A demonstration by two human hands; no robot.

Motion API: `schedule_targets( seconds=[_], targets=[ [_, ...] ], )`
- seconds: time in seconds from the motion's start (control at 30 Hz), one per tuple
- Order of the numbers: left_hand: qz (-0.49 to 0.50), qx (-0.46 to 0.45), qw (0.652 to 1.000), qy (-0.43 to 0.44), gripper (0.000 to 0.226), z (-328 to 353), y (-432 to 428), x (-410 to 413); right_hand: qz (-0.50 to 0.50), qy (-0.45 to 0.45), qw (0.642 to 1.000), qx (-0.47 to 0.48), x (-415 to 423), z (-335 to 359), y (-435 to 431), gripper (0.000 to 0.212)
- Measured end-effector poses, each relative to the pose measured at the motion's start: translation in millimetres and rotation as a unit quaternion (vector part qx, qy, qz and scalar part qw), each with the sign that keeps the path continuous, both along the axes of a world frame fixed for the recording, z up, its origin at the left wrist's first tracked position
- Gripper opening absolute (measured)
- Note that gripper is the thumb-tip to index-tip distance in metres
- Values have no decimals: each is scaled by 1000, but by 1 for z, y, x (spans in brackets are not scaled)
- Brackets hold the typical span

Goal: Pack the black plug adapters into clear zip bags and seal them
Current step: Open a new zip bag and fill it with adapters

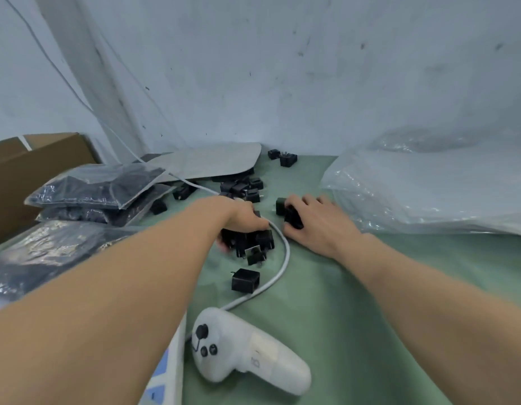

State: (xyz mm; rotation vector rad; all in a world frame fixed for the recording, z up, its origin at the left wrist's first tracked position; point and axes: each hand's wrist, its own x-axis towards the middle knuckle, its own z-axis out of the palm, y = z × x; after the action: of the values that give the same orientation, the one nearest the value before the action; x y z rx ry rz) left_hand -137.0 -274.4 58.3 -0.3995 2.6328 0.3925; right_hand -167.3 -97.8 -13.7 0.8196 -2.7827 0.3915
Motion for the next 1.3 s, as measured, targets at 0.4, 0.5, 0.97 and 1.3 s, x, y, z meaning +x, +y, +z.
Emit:
schedule_targets(
  seconds=[0.4, 0.5, 0.97, 1.3],
  targets=[
    [82, 476, 874, 46, 26, 45, 7, 39, -82, -219, 906, -353, 57, 20, 54, 20],
    [21, 639, 769, -18, 33, 59, 21, 64, -61, -132, 977, -157, 79, 25, 86, 22],
    [-98, 843, 512, -132, 43, 42, 100, 203, -65, 24, 979, 191, 197, 17, 159, 40],
    [20, 768, 639, 39, 39, 74, 121, 279, -148, -105, 951, -249, 257, 59, 168, 37]
  ],
)
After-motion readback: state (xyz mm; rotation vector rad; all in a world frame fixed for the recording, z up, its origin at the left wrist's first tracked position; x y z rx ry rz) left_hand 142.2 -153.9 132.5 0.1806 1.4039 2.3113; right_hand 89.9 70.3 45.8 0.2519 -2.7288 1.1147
